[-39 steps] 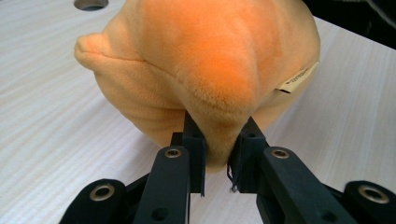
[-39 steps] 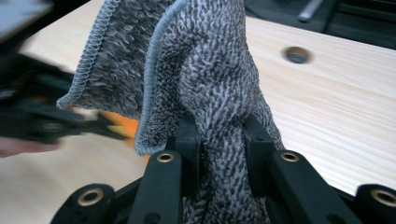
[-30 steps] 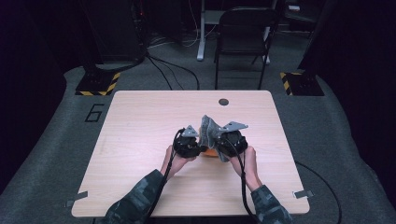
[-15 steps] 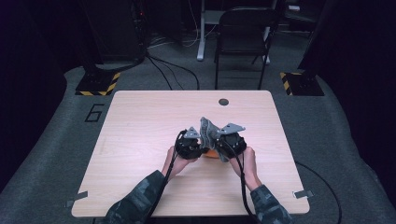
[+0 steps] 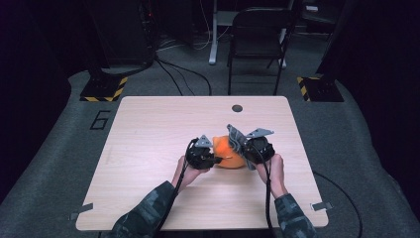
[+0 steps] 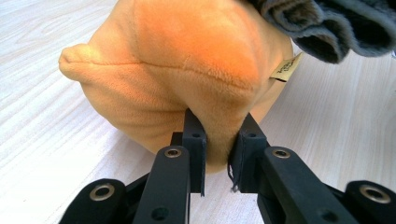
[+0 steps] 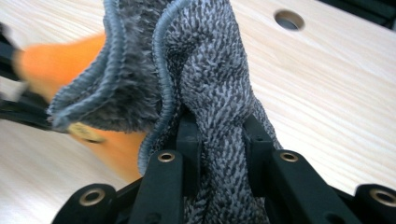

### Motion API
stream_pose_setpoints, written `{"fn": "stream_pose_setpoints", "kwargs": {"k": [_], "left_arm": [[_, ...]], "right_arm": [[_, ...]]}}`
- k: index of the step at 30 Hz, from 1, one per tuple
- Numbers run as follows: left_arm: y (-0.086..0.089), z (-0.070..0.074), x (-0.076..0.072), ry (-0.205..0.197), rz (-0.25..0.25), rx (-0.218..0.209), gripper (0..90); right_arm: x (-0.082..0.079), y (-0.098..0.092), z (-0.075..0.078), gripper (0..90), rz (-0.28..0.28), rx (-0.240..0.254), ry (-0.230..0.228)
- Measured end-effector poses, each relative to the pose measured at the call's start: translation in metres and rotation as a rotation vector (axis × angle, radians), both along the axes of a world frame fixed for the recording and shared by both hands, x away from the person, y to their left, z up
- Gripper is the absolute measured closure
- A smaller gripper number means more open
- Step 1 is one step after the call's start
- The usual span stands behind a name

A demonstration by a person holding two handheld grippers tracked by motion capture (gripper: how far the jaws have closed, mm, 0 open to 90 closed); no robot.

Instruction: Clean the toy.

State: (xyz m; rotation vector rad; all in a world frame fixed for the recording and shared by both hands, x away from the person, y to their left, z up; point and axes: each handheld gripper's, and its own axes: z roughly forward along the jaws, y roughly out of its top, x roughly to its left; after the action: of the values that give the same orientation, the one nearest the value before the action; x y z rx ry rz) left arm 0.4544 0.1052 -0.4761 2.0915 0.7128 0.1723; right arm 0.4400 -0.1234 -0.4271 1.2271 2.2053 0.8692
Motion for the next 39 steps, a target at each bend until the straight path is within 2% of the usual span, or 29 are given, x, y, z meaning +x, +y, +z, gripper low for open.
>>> {"fn": "stream_pose_setpoints", "kwargs": {"k": [3,4,10,14,17,19,21,24,25,26,27,28,30,31,32,33,35,39], "left_arm": [[0.001,0.000,0.001,0.003,-0.002,-0.001,77.8],[0.000,-0.001,0.000,0.003,-0.002,-0.002,77.8],[0.000,-0.001,0.001,0.006,-0.003,-0.006,77.6],[0.001,-0.001,0.001,0.011,0.006,-0.016,77.6],[0.002,-0.001,0.001,0.016,0.010,-0.019,77.5],[0.002,-0.001,0.001,0.015,0.014,-0.022,77.3],[0.003,0.000,0.001,0.018,0.011,-0.027,77.3],[0.004,0.000,0.002,0.015,0.013,-0.031,77.2],[0.004,0.000,0.002,0.013,0.012,-0.031,77.2],[0.004,0.000,0.002,0.013,0.013,-0.032,77.2],[0.004,0.000,0.002,0.011,0.015,-0.032,77.1],[0.004,0.000,0.002,0.012,0.016,-0.034,77.1],[0.004,0.000,0.002,0.014,0.017,-0.035,77.0],[0.004,0.000,0.002,0.016,0.014,-0.037,77.0],[0.003,0.000,0.001,0.013,0.012,-0.033,76.9],[0.003,0.000,0.001,0.015,0.014,-0.033,76.9],[0.002,0.000,0.000,0.009,0.015,-0.037,76.9],[0.002,0.001,-0.001,0.004,0.010,-0.030,76.9]], "right_arm": [[0.006,-0.011,-0.007,73.4,-0.034,0.000,0.018],[0.008,-0.014,-0.010,73.5,-0.052,0.002,0.037],[0.020,-0.031,-0.032,73.5,-0.098,-0.016,0.087],[0.027,-0.037,-0.047,73.4,-0.113,-0.030,0.127],[0.032,-0.038,-0.064,73.3,-0.123,-0.051,0.196],[0.034,-0.041,-0.068,73.3,-0.115,-0.041,0.202],[0.033,-0.043,-0.062,73.3,-0.127,-0.043,0.203],[0.030,-0.052,-0.045,73.4,-0.133,-0.013,0.155],[0.028,-0.055,-0.034,73.5,-0.137,0.021,0.135],[0.026,-0.056,-0.030,73.4,-0.141,0.036,0.131],[0.022,-0.057,-0.016,73.4,-0.135,0.059,0.102],[0.019,-0.055,-0.009,73.4,-0.128,0.076,0.091],[0.012,-0.050,0.007,73.3,-0.095,0.100,0.054],[0.008,-0.045,0.016,73.3,-0.054,0.123,0.030],[0.004,-0.039,0.022,73.3,-0.027,0.153,0.027],[0.002,-0.034,0.026,73.3,0.000,0.157,0.015],[-0.007,-0.012,0.035,73.2,0.062,0.157,0.003],[-0.016,0.019,0.035,73.1,0.136,0.120,0.001]]}}
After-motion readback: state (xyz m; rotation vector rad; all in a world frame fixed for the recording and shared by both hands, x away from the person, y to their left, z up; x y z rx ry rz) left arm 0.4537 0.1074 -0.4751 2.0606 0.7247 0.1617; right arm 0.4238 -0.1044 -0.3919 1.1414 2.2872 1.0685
